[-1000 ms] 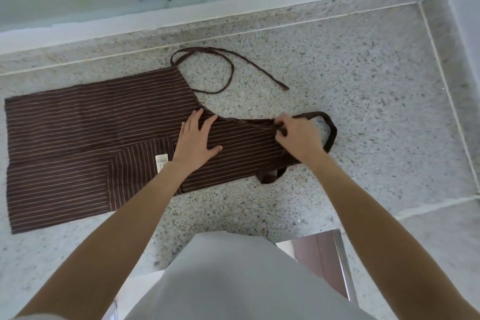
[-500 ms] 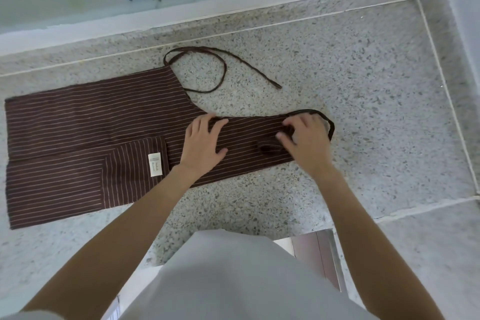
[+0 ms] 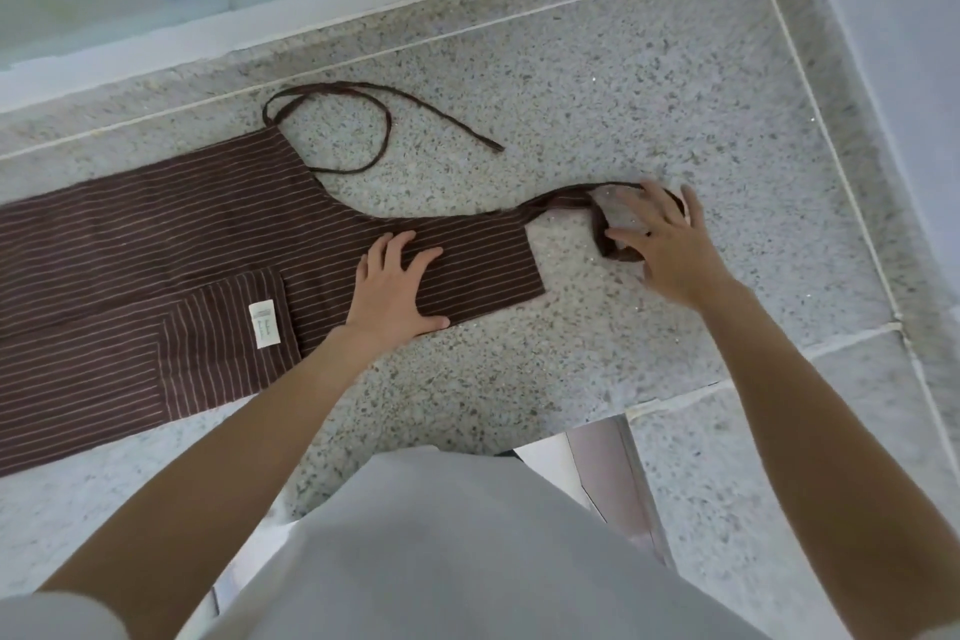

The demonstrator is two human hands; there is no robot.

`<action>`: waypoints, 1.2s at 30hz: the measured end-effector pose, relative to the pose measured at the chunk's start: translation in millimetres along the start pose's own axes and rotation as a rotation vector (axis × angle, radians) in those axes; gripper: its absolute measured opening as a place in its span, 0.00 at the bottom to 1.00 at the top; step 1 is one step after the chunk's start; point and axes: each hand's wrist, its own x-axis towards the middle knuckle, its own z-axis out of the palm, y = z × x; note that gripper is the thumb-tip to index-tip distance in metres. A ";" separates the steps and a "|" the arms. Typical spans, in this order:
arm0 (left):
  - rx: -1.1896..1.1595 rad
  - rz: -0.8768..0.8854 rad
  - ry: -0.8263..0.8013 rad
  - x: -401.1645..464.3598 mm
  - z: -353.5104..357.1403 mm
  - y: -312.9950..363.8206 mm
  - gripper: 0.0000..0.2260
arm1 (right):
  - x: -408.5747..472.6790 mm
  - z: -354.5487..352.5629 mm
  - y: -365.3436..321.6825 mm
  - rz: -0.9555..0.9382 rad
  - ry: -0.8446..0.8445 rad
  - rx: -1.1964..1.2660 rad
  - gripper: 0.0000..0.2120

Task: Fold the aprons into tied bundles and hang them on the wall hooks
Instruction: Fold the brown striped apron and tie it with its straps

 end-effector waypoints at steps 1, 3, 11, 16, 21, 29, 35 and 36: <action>-0.003 0.002 -0.003 -0.3 0.2 -1.1 0.41 | -2.2 -2.4 2.9 0.037 -0.053 0.004 0.28; -0.012 0.012 -0.001 -1.2 1.1 -0.5 0.40 | -8.8 -5.5 -2.3 0.096 -0.064 0.086 0.30; -0.106 0.118 0.061 -32.5 11.6 -15.6 0.31 | 1.8 11.8 -136.1 -0.211 0.342 0.507 0.13; -0.145 -0.228 0.295 -93.6 21.3 -66.2 0.29 | 26.6 4.7 -245.0 -0.484 0.298 0.501 0.16; -0.196 -0.485 0.284 -165.6 29.7 -158.7 0.31 | 50.0 -3.8 -349.3 -0.682 0.165 0.376 0.19; -0.155 -0.353 0.143 -232.8 21.0 -274.0 0.29 | 61.0 -6.3 -425.6 -0.597 0.163 0.059 0.16; -0.152 -0.287 0.341 -253.8 1.7 -320.1 0.12 | 50.0 -12.0 -435.3 -0.414 0.309 0.079 0.12; -0.141 -0.268 0.325 -258.9 -1.5 -328.1 0.12 | 44.9 -6.1 -436.2 -0.437 0.292 0.068 0.15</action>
